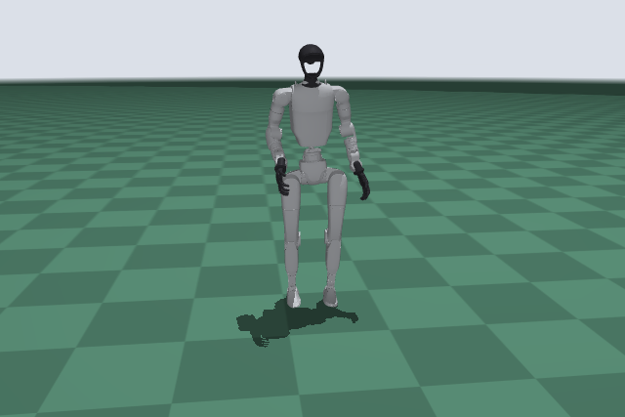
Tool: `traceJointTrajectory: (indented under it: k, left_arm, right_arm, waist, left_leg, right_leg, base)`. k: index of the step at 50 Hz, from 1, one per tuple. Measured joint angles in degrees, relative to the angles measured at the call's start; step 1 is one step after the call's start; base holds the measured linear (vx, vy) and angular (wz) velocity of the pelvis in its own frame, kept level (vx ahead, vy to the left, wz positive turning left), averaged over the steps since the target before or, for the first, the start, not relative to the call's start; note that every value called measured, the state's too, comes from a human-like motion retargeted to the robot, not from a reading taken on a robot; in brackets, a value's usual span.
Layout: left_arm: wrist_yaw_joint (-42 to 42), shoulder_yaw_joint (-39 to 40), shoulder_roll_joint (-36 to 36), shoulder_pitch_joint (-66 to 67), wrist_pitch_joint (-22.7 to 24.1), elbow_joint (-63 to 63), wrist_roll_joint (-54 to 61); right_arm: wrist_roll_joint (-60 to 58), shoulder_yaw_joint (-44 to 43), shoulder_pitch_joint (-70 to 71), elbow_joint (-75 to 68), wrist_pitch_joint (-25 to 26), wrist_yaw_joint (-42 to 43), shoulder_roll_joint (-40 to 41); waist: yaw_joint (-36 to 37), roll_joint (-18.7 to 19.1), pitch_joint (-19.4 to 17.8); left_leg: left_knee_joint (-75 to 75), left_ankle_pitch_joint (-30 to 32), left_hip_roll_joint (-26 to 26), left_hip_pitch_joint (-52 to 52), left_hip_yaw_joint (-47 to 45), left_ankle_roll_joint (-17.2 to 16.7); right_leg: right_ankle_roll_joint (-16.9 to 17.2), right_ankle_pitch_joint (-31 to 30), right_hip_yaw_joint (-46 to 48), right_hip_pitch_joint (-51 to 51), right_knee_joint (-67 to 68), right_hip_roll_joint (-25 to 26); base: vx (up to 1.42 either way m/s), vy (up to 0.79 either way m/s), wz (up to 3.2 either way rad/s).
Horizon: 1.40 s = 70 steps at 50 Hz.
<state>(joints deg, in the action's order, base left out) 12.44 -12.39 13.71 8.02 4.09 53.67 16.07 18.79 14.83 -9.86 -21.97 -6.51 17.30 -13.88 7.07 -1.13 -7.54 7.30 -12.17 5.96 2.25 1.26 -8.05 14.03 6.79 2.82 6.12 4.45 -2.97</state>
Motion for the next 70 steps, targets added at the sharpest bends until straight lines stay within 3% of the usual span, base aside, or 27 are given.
traceJointTrajectory:
  k: [6, 8, 10, 12, 15, 17, 19, 22, 26, 31, 35, 41, 48, 55, 61, 65, 70]
  left_arm:
    - [0.92, 1.75, 1.75, 3.3, -0.98, 0.23, -0.13]
    - [-1.31, 2.85, 2.1, 3.97, -0.42, 1.38, -0.62]
    - [-2.75, 3.55, 2.23, 4.61, -1.57, 2.55, -0.68]
    - [1.23, 3.84, 2.4, 5.06, -1.61, 4.27, -1.84]
    - [1.14, 3.83, 2.61, 5.33, -1.76, 7.36, -3.86]
    - [-2.78, 6.76, 2.07, 4.35, -5.01, 10.93, -11.67]
    - [-3.55, 7.71, 2.3, 3.3, -4.64, 13.54, -14.51]
    - [-3.25, 9.04, 2.93, 1.38, -3.03, 16.96, -17.45]
    - [-2.92, 8.76, 4.47, -0.79, -1.15, 17.41, -15.72]
    - [-0.55, 8.93, 5.55, -5.0, 1.04, 16.62, -12.85]
    - [1.29, 7.9, 6.14, -8.77, 2.67, 16.2, -11.41]
    - [1.35, 3.88, 10.37, -12.87, 3.57, 15.22, -10.88]
    - [-0.14, 1.54, 11.37, -13.4, 4.05, 13.11, -12.11]
    - [-1.59, 0.82, 10.69, -8.42, 3.24, 12.86, -10.32]
    - [-2.63, 0.83, 9.77, -5.09, 2.37, 14.48, -9.82]
    - [-2.56, 1.45, 8.05, -2.77, 2.22, 14.58, -9.07]
    - [-2.95, 1.98, 5.81, -1.19, 2.31, 14.1, -8.5]
  right_arm:
    - [-4.76, -1.03, 2.22, 17.52, -1.91, 4.47, -1.3]
    - [-14.79, -2.7, 6.07, 23.07, -2.64, -0.26, -4.17]
    - [-13.31, -2.34, 9.46, 29.84, -2.61, -5.74, -5.01]
    - [-27.99, -3.08, 14.91, 33.67, -0.64, 4.44, -8.31]
    - [-41.24, -1.59, 25.74, 38.08, 0.62, 3.4, -14.2]
    - [-50.47, 1.28, 34.44, 39.75, 8.06, 6.88, -19.37]
    - [-58.57, 6.13, 44.11, 40.38, 8.61, 6.51, -24.36]
    - [-67.0, 16.51, 59.38, 40.16, 7.59, 5.84, -30.49]
    - [-70.68, 34.78, 79.88, 37.45, 5.95, 3.46, -33.9]
    - [-71.64, 55.61, 98.66, 29.67, 5.53, 1.26, -33.04]
    - [-72.51, 65.38, 105.94, 19.94, 5.2, 0.15, -32.71]
    - [-77.33, 65.38, 103.46, 3.29, 3.36, -4.55, -38.1]
    - [-79.95, 65.38, 97.89, -18.98, 5.67, -6.0, -47.94]
    - [-78.37, 65.38, 95.74, -32.66, 8.78, -4.08, -56.59]
    - [-77.02, 65.38, 94.31, -37.51, 9.92, -2.64, -62.43]
    - [-75.38, 65.38, 93.41, -39.55, 10.45, -3.07, -64.98]
    - [-72.83, 65.38, 92.71, -40.51, 11.05, -4.78, -66.34]
  waist:
    - [1.13, -0.11, 0.33]
    - [0.93, 0.44, -0.13]
    - [0.74, 1.32, -0.45]
    - [0.71, 1.92, -0.42]
    - [0.67, 1.96, 0.68]
    - [1.53, 1.61, 2.7]
    - [2.0, 1.36, 4.1]
    - [2.83, 0.78, 6.01]
    - [3.43, -0.48, 6.96]
    - [3.28, -2.37, 4.45]
    - [3.35, -3.62, 2.36]
    - [4.72, -6.93, 2.94]
    - [4.49, -8.37, 4.54]
    - [0.95, -7.8, 5.06]
    - [-1.6, -10.05, 5.36]
    - [-3.2, -9.24, 5.46]
    - [-2.88, -8.12, 4.74]
  left_leg:
    - [0.56, -0.77, -0.05, 1.96, 3.2, 0.12]
    - [1.02, -1.16, -0.77, 3.13, 4.27, 0.15]
    - [1.46, -1.57, -1.93, 4.29, 5.1, 0.06]
    - [1.8, -1.93, -2.95, 5.23, 5.51, 0.37]
    - [3.01, -2.87, -3.52, 5.19, 5.73, 1.01]
    - [3.96, -3.26, -3.74, 3.83, 5.09, 0.76]
    - [5.21, -4.13, -3.89, 3.1, 4.91, 0.58]
    - [6.89, -5.3, -3.93, 2.42, 5.18, 0.25]
    - [7.95, -6.57, -3.33, 3.43, 7.03, -0.2]
    - [7.8, -8.01, -1.28, 8.24, 11.3, -0.63]
    - [7.23, -9.24, -1.05, 12.16, 14.43, -1.6]
    - [7.25, -10.67, -4.11, 13.87, 15.7, -3.21]
    - [9.0, -7.64, -5.71, 13.37, 16.82, -3.5]
    - [12.64, 4.4, -6.38, 13.43, 16.64, -6.95]
    - [23.81, 15.33, -2.67, 7.84, 7.86, -6.95]
    - [33.28, 9.49, -5.0, 2.53, 3.46, -6.94]
    - [34.37, -1.13, -5.82, -2.06, -4.64, -2.52]
  right_leg:
    - [-2.9, 2.27, 2.41, -0.93, 7.51, 0.12]
    - [-4.83, 2.12, 3.58, -2.93, 14.18, 0.44]
    - [-7.31, 0.8, 4.55, -6.6, 23.55, 0.81]
    - [-9.55, -2.43, 4.96, -12.08, 34.67, 0.8]
    - [-10.7, -8.06, 4.95, -21.64, 49.37, 0.18]
    - [-11.82, -8.69, 5.53, -28.22, 55.31, -0.73]
    - [-12.8, -7.16, 7.05, -31.97, 56.8, -1.97]
    - [-12.45, -6.88, 8.13, -34.44, 51.29, -2.07]
    - [-8.84, -10.67, 7.94, -32.36, 33.41, -1.38]
    - [-2.89, -16.6, 6.67, -25.3, 7.73, -3.69]
    - [0.97, -15.95, 5.53, -22.04, -4.42, -6.17]
    - [0.97, -11.74, 8.82, -20.59, -7.14, -6.61]
    - [0.97, -19.88, 14.77, -18.91, -7.79, -7.73]
    - [0.97, -18.46, 15.02, -15.2, -6.27, -6.74]
    - [0.97, -15.21, 12.42, -12.72, -5.42, -8.41]
    - [0.89, -12.54, 11.96, -10.61, -4.32, -6.3]
    - [0.97, -10.76, 8.56, -8.83, -3.7, -3.95]
  base:
    - [0.14, 0.07, 0.38]
    - [0.13, 0.08, 0.37]
    - [0.12, 0.07, 0.27]
    - [0.11, 0.06, 0.12]
    - [0.12, 0.04, -0.02]
    - [0.14, 0.02, -0.2]
    - [0.17, 0.02, -0.05]
    - [0.2, -0.01, 0.16]
    - [0.24, -0.04, 0.5]
    - [0.31, -0.08, 0.83]
    - [0.36, -0.14, 0.74]
    - [0.39, -0.22, 0.47]
    - [0.43, -0.24, 0.42]
    - [0.46, -0.26, 0.12]
    - [0.41, -0.17, -0.26]
    - [0.35, -0.32, -0.3]
    - [0.27, -0.19, -0.76]
